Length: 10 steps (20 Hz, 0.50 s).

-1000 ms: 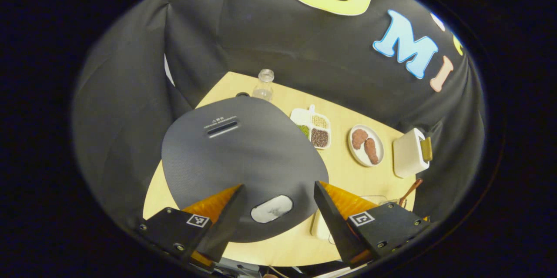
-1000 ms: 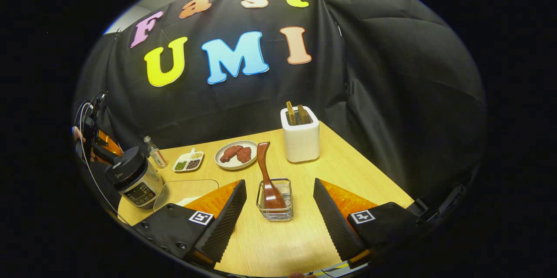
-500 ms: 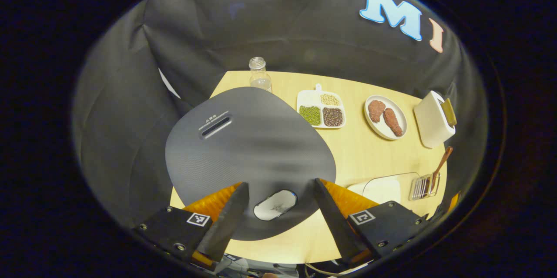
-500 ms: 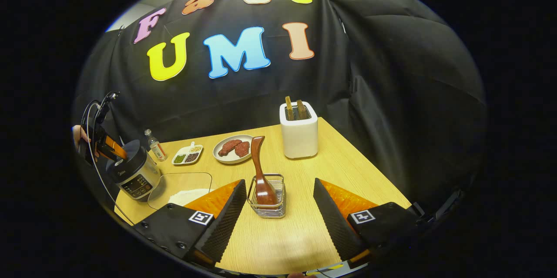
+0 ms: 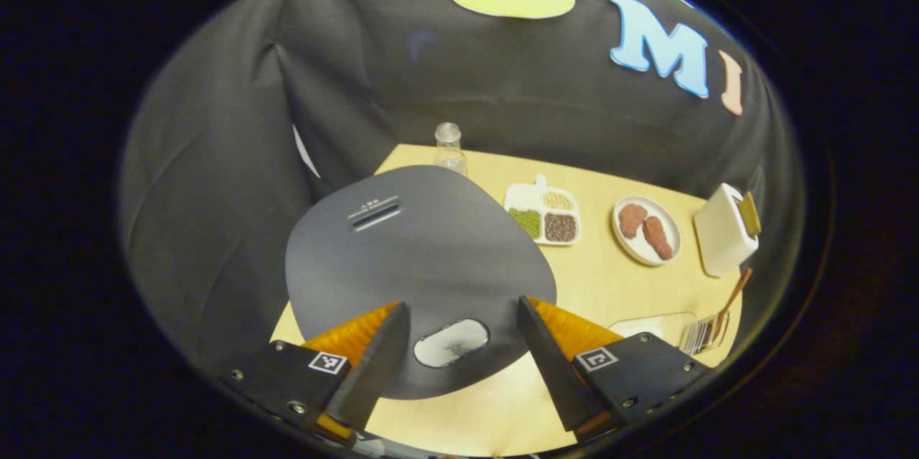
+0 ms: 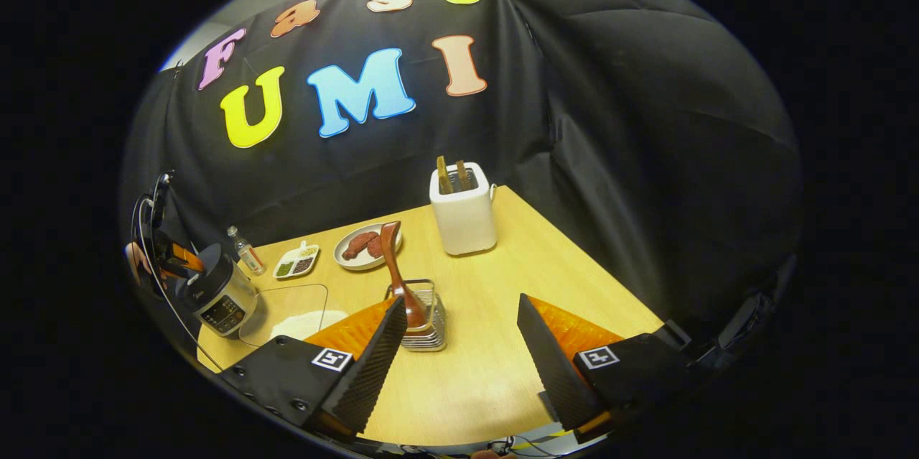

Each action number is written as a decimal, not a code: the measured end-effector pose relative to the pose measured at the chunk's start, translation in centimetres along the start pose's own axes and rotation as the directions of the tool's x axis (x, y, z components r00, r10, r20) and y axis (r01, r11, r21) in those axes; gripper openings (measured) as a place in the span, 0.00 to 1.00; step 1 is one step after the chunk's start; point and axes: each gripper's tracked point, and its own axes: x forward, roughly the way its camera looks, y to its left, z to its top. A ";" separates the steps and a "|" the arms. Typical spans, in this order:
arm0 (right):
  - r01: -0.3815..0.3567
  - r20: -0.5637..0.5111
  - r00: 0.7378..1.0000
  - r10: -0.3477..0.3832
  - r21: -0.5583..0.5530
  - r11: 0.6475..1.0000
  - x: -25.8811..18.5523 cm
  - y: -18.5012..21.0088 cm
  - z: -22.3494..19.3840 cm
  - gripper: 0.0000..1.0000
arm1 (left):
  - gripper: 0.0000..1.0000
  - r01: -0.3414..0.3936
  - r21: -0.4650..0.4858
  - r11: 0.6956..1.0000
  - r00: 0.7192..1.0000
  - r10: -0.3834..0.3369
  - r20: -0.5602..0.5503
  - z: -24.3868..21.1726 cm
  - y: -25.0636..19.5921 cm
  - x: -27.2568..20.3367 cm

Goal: Close the left gripper, press the button to open the rice cooker; take a wooden spoon from the chopstick holder with the right hand, scoop a spoonful of rice and pour it into the rice cooker, then put the wooden spoon back into the chopstick holder.

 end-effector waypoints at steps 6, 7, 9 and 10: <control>0.042 0.061 0.997 -0.042 -0.006 0.999 -1.6 -4.8 2.6 0.99 | 0.97 0.131 0.054 0.990 0.968 -0.139 0.207 0.9 -7.4 -9.6; 0.036 0.073 0.997 -0.036 0.002 0.999 -1.7 -5.1 3.5 0.98 | 0.99 0.151 0.069 0.986 0.951 -0.164 0.264 2.0 -8.7 -11.9; 0.003 0.104 0.995 -0.004 0.003 1.000 -1.6 -5.2 5.6 0.98 | 0.96 0.192 0.083 0.978 0.905 -0.209 0.370 3.6 -11.0 -16.8; -0.016 0.122 0.992 0.017 -0.010 1.000 -1.5 -4.9 6.6 0.98 | 0.96 0.205 0.085 0.975 0.882 -0.221 0.416 4.2 -11.8 -19.3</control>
